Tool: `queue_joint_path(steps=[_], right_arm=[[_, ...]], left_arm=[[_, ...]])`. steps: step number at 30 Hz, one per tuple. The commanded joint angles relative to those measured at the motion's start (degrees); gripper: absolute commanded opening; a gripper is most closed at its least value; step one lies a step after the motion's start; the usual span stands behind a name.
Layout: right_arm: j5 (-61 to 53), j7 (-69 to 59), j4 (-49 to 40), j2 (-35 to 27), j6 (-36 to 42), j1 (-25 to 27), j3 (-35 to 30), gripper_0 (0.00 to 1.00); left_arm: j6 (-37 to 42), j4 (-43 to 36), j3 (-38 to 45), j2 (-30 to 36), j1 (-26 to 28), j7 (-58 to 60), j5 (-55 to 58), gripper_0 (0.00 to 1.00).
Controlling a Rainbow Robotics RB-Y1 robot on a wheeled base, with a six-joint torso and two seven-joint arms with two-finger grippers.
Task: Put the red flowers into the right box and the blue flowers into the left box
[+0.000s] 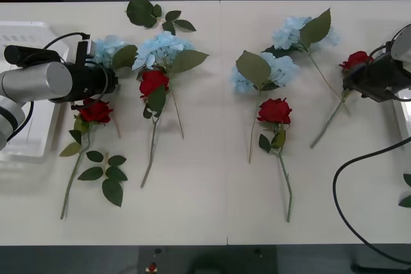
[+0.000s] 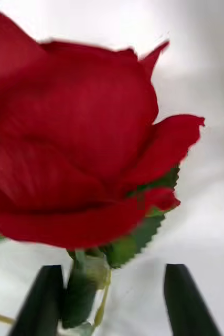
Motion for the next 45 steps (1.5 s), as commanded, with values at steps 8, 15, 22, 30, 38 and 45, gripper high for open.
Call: queue_joint_path(steps=[8, 15, 22, 30, 38, 45], right_arm=[[2.3, 0.7, 0.8, 1.2, -1.0, -3.1, 0.1, 0.0], [2.8, 1.3, 0.8, 0.9, -1.0, -3.3, 0.0, 0.0], [-0.8, 11.4, 0.8, -4.8, 4.2, -7.9, 3.9, 0.0], [-5.2, 26.0, 0.7, -14.6, 11.9, -15.8, 21.2, 0.0], [-5.0, 29.0, 0.8, -18.7, 7.5, -17.2, 37.3, 0.0], [-1.4, 26.7, 1.8, -19.0, -2.7, -12.1, 38.2, 0.0]], left_arm=[[10.7, -7.1, 4.1, 5.3, -1.1, 1.1, 5.5, 0.0], [21.6, -14.3, 12.8, 9.4, -1.2, 1.1, 5.9, 0.0], [32.1, -19.5, 24.0, 13.7, -1.5, 0.3, 4.8, 0.0], [35.1, -20.6, 24.4, 22.7, -0.9, -4.8, 4.0, 0.0], [29.4, -20.7, 24.5, 28.7, 9.8, -10.4, 7.0, 0.0], [25.5, -20.7, 24.7, 28.8, 17.8, -12.6, 9.0, 0.0]])
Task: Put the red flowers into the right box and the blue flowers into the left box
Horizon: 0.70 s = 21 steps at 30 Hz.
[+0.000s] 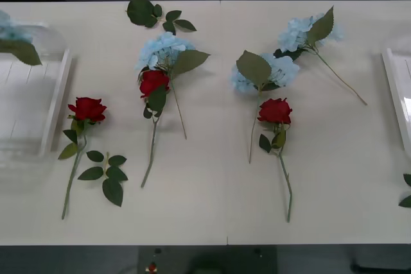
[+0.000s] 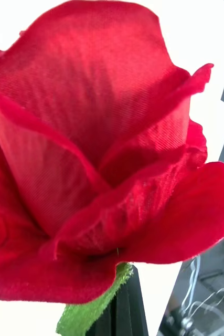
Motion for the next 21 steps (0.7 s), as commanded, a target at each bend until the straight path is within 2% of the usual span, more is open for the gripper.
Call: queue_joint_path(steps=[1, 7, 14, 15, 16, 18, 19, 20, 21], right_arm=[[1.0, -3.6, 0.8, -1.0, -6.3, 3.2, -2.3, 0.0], [4.1, -8.7, 3.3, 1.8, -17.7, 8.5, -5.1, 0.0], [7.0, -10.8, 3.8, 2.5, -21.1, 10.4, -8.0, 0.0], [7.3, -10.6, 3.8, 2.6, -21.1, 10.4, -8.2, 0.11], [7.4, -10.5, 3.8, 2.5, -21.1, 10.4, -8.3, 0.36], [7.4, -10.2, 3.8, 2.5, -21.1, 10.4, -8.4, 0.71], [7.4, -10.1, 3.9, 2.5, -21.1, 10.4, -8.4, 0.77], [7.4, -9.7, 4.0, 2.6, -20.9, 10.4, -8.4, 0.92], [7.3, -9.4, 3.9, 2.5, -20.5, 10.4, -8.8, 0.97]], left_arm=[[0.1, -0.9, 1.5, 1.6, 2.3, -3.0, 1.6, 0.0], [-0.2, -0.7, 1.5, 0.8, 6.0, -2.1, 4.5, 0.0], [0.1, -0.1, 1.5, -0.2, 6.2, -1.4, 4.8, 0.0], [0.1, -0.1, 1.5, -0.2, 6.2, -1.3, 5.2, 0.0], [0.1, -0.1, 1.5, -0.1, 6.2, -1.3, 5.5, 0.01], [0.1, -0.1, 1.5, -0.1, 6.2, -1.3, 5.9, 0.06], [0.1, -0.1, 1.5, -0.2, 6.2, -1.3, 6.0, 0.08], [0.1, -0.1, 1.5, -0.2, 6.2, -1.2, 6.2, 0.17], [0.1, -0.1, 1.5, -0.2, 6.1, -1.2, 6.4, 0.19]])
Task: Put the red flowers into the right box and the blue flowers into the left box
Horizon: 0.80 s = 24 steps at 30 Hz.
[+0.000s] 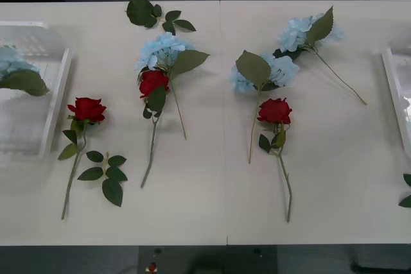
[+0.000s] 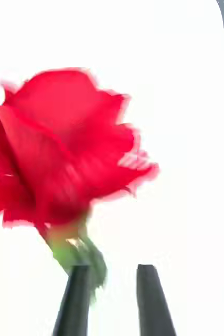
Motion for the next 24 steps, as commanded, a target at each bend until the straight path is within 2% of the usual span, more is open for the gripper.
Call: queue_joint_path(steps=[1, 4, 7, 9, 12, 17, 20, 24], right_arm=[[0.0, 0.0, -0.2, -0.7, 0.6, -1.6, -0.4, 1.0], [-1.6, 2.9, -0.3, -0.7, 2.2, -2.4, -1.3, 1.0], [-4.2, 7.9, -0.5, -0.8, 4.1, -3.8, -1.3, 1.0], [-6.8, 13.0, -1.9, -1.0, 8.1, -5.7, -1.5, 1.0], [-9.1, 17.7, -4.3, -1.0, 13.7, -7.8, -1.6, 1.0], [-15.0, 20.3, -10.8, -1.0, 23.9, -10.5, 0.6, 1.0], [-17.9, 20.0, -12.9, -0.9, 25.5, -11.0, 2.4, 1.0], [-27.9, 13.1, -20.4, -0.7, 25.1, -11.0, 10.1, 1.0]], left_arm=[[-0.1, -0.2, 1.5, 0.3, -0.7, 0.6, 0.7, 0.2], [0.2, -0.2, 1.5, 0.2, -0.8, 0.7, 1.3, 0.22], [1.1, -0.2, 1.5, 0.3, -0.9, 0.6, 2.7, 0.34], [4.1, -0.2, 2.4, 0.2, -1.1, 0.6, 5.9, 0.62], [9.0, -0.9, 4.5, 0.2, -1.1, 0.2, 10.7, 0.86], [15.3, -8.9, 5.9, 0.2, -1.3, 0.8, 11.7, 0.87], [15.5, -11.4, 5.7, 0.2, -1.3, 2.1, 10.6, 0.87], [15.5, -20.7, 2.8, -2.5, -1.3, 11.3, 2.2, 0.88]])
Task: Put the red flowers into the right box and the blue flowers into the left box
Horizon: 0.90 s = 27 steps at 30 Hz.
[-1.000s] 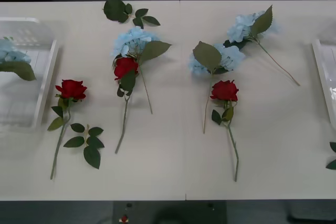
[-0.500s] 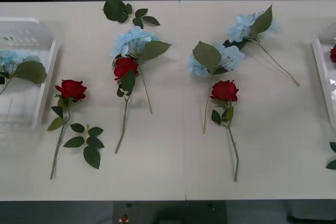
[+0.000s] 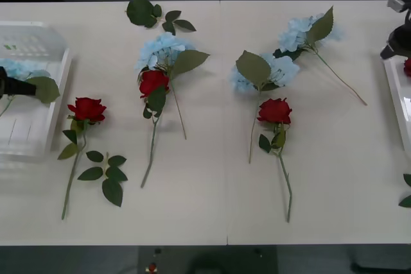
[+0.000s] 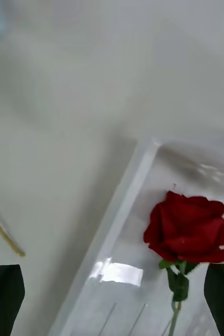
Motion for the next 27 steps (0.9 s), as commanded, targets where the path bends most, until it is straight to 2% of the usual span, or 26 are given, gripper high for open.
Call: queue_joint_path(steps=[1, 7, 13, 19, 27], right_arm=[[-7.7, -7.0, -7.2, -0.7, -1.2, -1.7, 7.3, 1.0], [-16.7, -13.6, -13.1, -0.4, -7.4, -1.7, 16.1, 1.0], [-20.7, -17.6, -13.1, 1.6, -16.9, -1.7, 23.6, 1.0], [-21.1, -18.5, -9.4, 4.3, -22.3, -1.7, 28.7, 1.0], [-21.0, -19.0, -3.8, 7.0, -24.0, -1.7, 29.8, 1.0]], left_arm=[[0.3, -8.5, -3.6, -3.2, -1.3, 11.6, -8.1, 0.87], [-5.0, -12.2, -13.3, -5.6, -1.3, 14.8, -20.0, 0.93], [-12.2, -12.1, -21.7, -7.0, -1.2, 15.1, -28.1, 0.94], [-13.4, -9.9, -22.4, -10.5, -1.2, 15.4, -35.2, 0.94], [-18.0, -5.7, -22.5, -13.4, -1.3, 15.3, -38.4, 0.93]])
